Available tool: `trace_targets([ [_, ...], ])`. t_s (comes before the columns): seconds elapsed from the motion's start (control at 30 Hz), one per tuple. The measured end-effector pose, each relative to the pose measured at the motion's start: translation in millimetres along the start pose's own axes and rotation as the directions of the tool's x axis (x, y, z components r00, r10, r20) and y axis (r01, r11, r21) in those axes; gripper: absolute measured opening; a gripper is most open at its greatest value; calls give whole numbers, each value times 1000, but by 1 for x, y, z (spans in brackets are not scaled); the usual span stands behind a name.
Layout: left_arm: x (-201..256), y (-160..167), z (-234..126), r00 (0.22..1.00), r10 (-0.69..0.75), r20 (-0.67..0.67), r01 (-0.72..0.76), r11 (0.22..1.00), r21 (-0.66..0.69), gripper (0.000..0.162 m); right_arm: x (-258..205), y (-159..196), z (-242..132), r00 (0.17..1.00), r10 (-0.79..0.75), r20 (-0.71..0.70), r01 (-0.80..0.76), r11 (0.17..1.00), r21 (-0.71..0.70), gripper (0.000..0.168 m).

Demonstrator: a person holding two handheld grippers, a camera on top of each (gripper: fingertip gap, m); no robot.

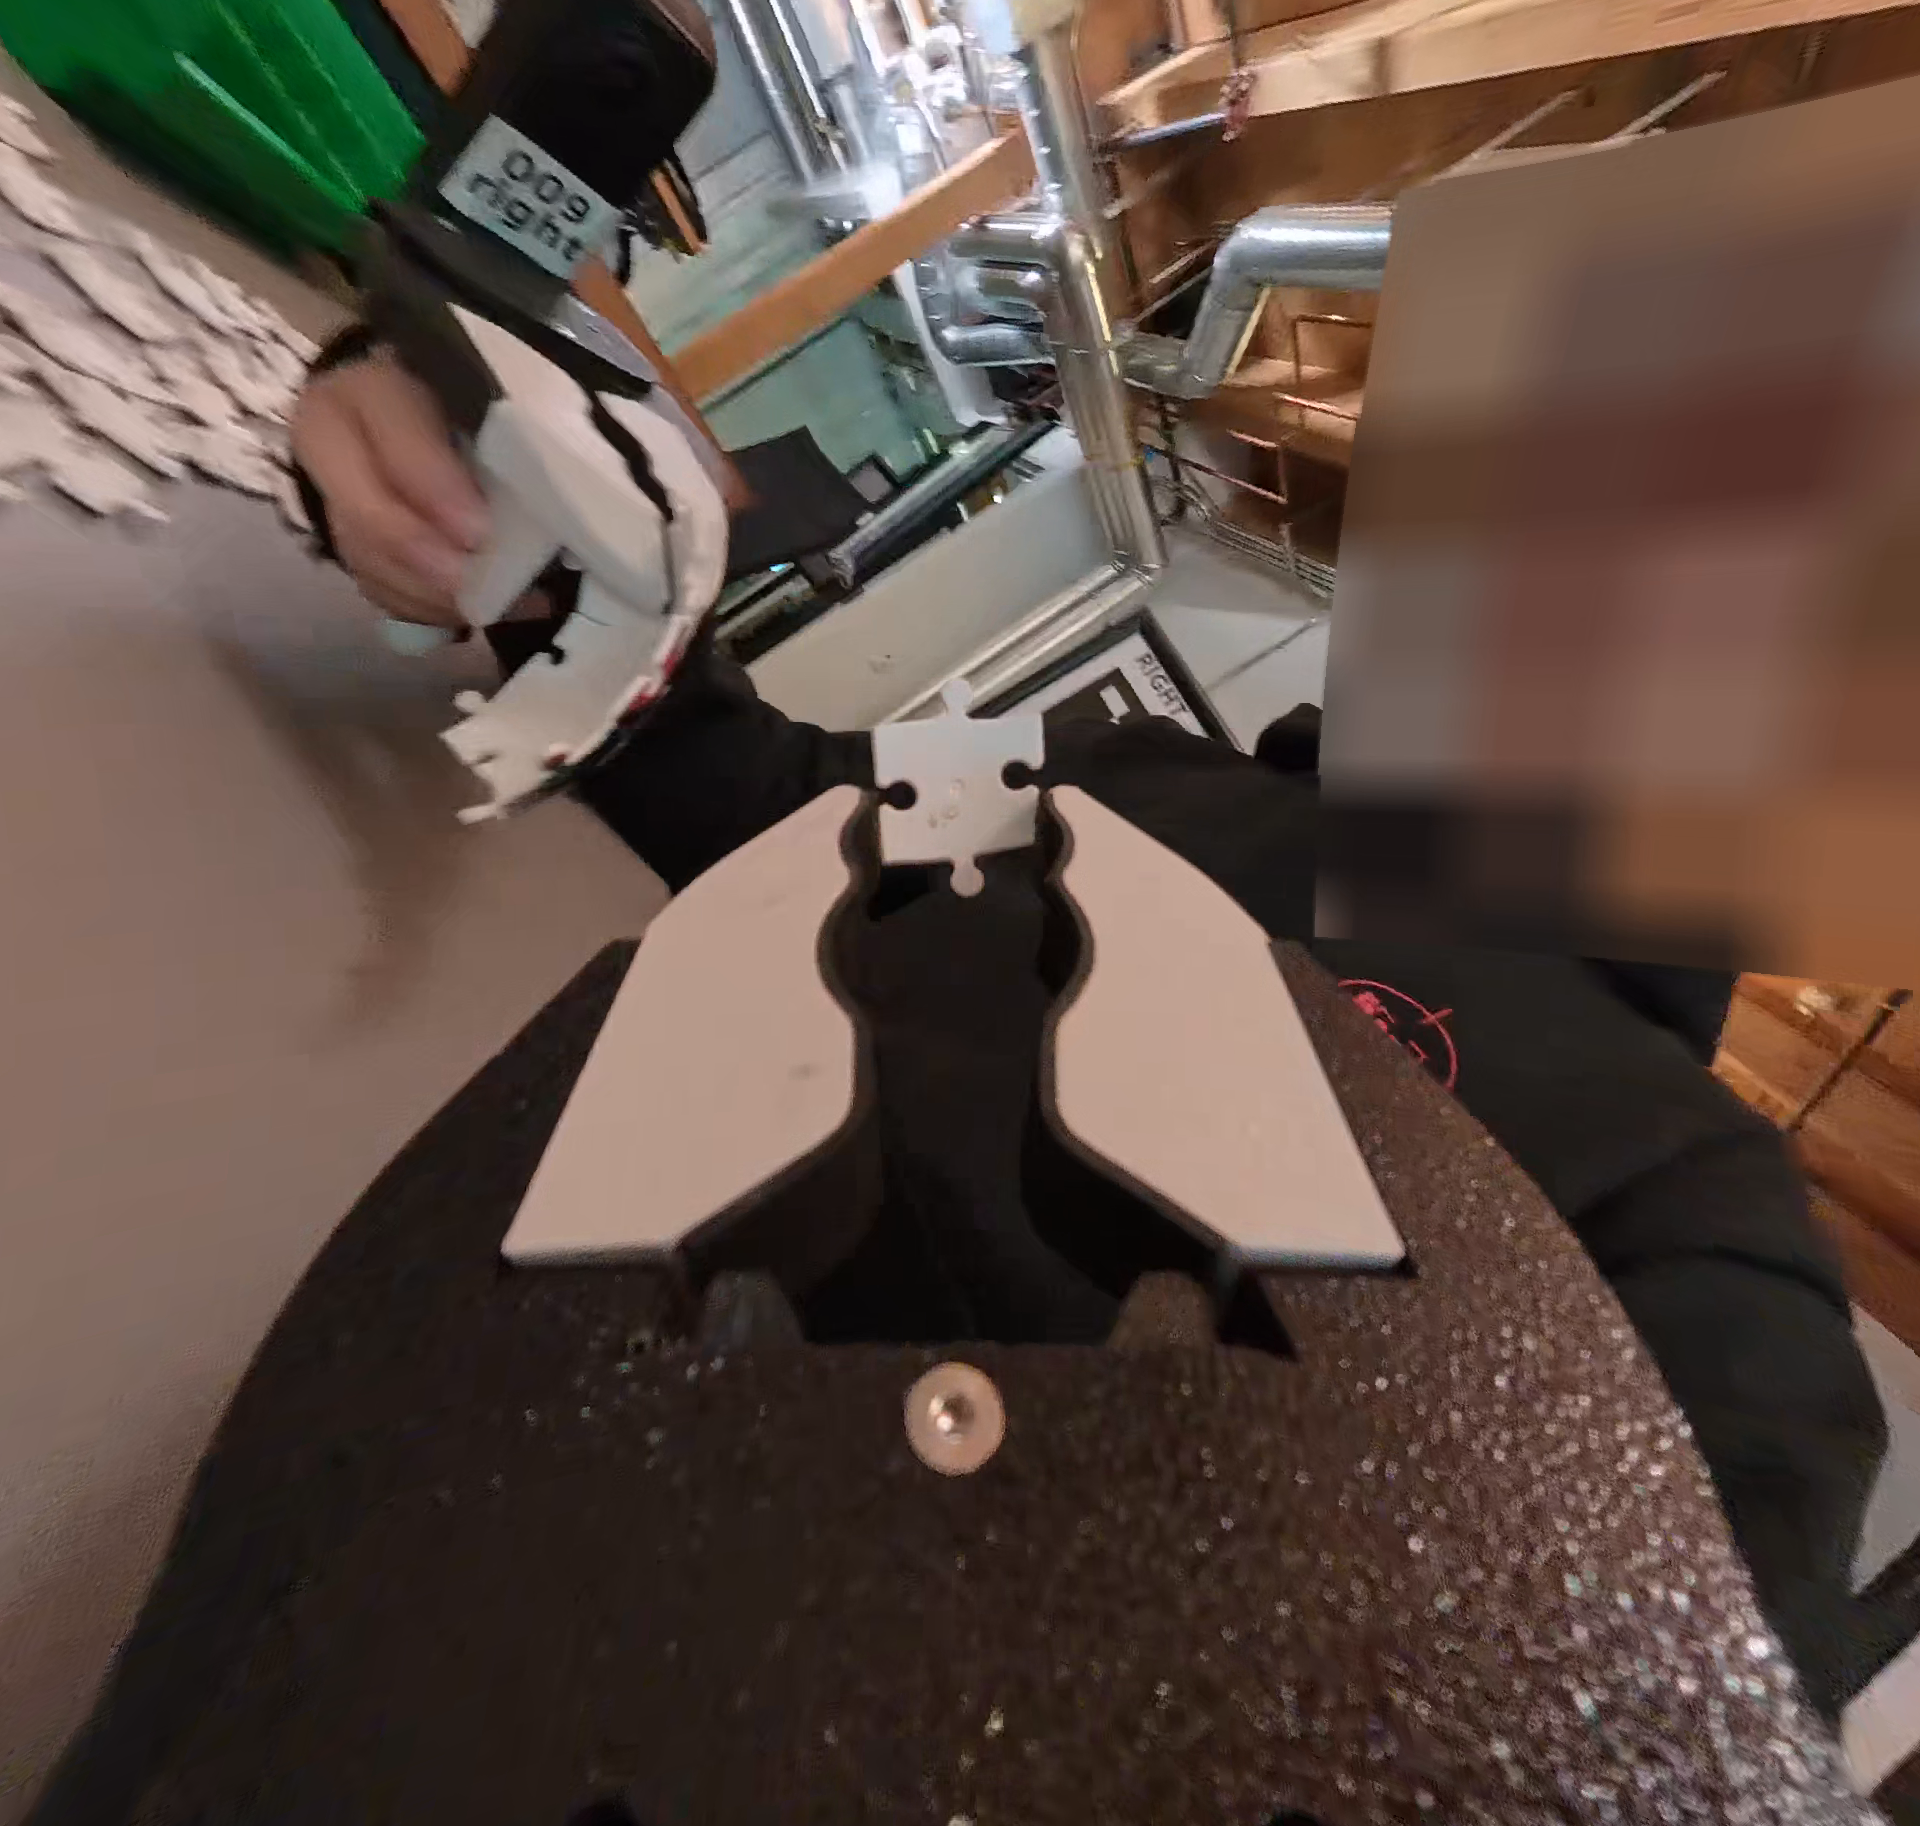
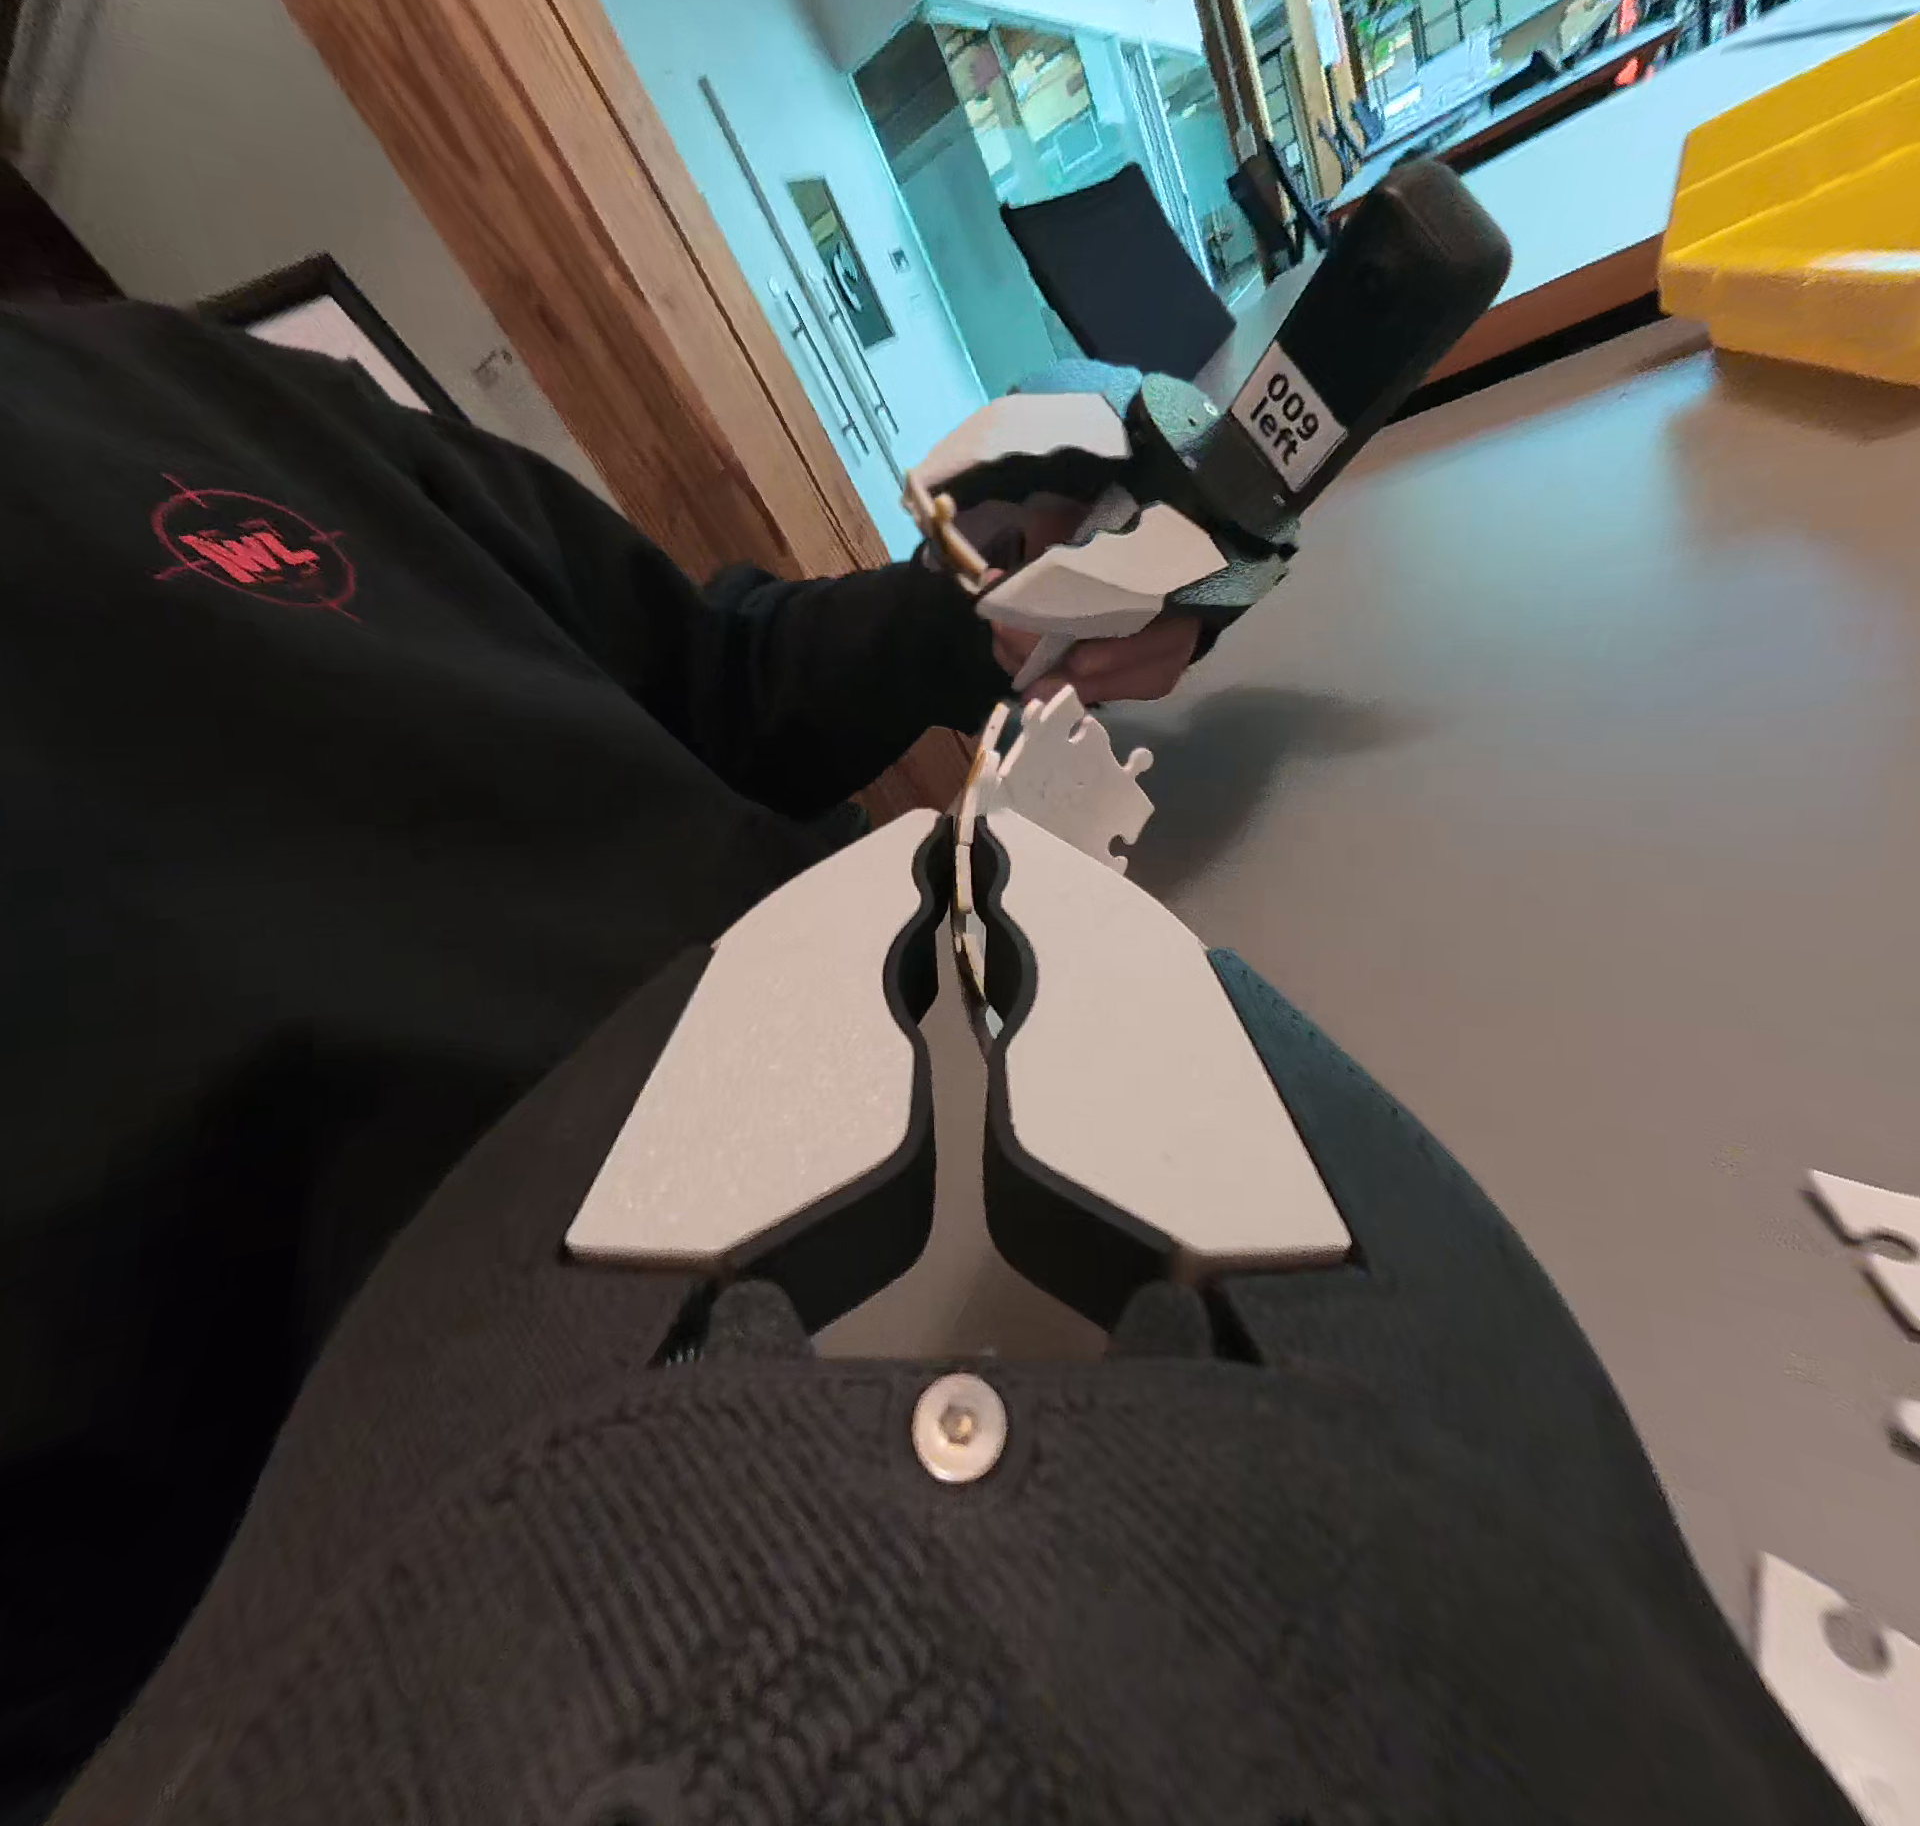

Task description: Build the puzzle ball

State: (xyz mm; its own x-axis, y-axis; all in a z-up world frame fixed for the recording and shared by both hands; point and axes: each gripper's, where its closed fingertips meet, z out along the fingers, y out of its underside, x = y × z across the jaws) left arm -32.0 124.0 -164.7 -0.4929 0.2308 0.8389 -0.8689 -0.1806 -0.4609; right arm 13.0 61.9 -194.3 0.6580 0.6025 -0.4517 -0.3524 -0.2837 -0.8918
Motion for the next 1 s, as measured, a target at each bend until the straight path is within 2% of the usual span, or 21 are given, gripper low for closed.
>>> trace_targets([
  [0.1, -9, 18, 3, 994, -51, 93, 54, 998, -33, 28, -7, 1, 8, 998, -15, -54, 13, 999, -38, 3],
  [0.17, -19, 24, 2, 979, -94, 181, 100, 995, -27, 28, -9, -3, 7, 989, -32, -142, 26, 999, -44, 3],
  [0.23, -42, 36, -6, 924, -101, 368, 131, 990, -56, 28, -9, -4, 3, 964, -55, -258, 38, 997, -72, 3],
  [0.33, -78, 52, -24, 759, -15, 651, 134, 982, -134, 28, -18, -3, -2, 917, -127, -378, 83, 988, -132, 3],
  [0.4, -95, 53, -36, 606, 166, 778, 49, 968, -245, 28, -30, 0, -2, 892, -159, -423, 99, 982, -159, 3],
  [0.47, -105, 55, -47, 409, 362, 838, -14, 920, -391, 28, -45, 4, 0, 872, -182, -453, 112, 978, -178, 3],
  [0.53, -107, 66, -48, 280, 473, 835, -9, 871, -490, 28, -62, 6, 3, 857, -214, -468, 138, 972, -192, 3],
  [0.67, -112, 76, -54, 102, 613, 783, 21, 786, -618, 33, -79, 9, 7, 857, -267, -441, 172, 955, -243, 3],
  [0.7, -113, 77, -55, 91, 624, 776, 24, 778, -628, 36, -77, 8, 7, 862, -261, -434, 169, 956, -239, 3],
  [0.77, -113, 77, -53, 122, 632, 765, 18, 770, -638, 40, -70, 9, 9, 883, -230, -410, 143, 962, -231, 3],
  [0.83, -107, 72, -60, 106, 690, 716, 31, 718, -696, 48, -61, 13, 10, 898, -204, -391, 115, 964, -240, 3],
  [0.9, -95, 64, -67, 39, 776, 630, -8, 630, -776, 46, -52, 18, 11, 899, -194, -392, 98, 963, -252, 3],
  [0.93, -89, 65, -66, 35, 822, 568, -34, 569, -822, 42, -50, 20, 12, 902, -185, -390, 88, 963, -253, 3],
  [1.0, -79, 72, -61, 38, 881, 472, -95, 474, -876, 47, -49, 24, 16, 915, -168, -367, 76, 965, -253, 3],
])
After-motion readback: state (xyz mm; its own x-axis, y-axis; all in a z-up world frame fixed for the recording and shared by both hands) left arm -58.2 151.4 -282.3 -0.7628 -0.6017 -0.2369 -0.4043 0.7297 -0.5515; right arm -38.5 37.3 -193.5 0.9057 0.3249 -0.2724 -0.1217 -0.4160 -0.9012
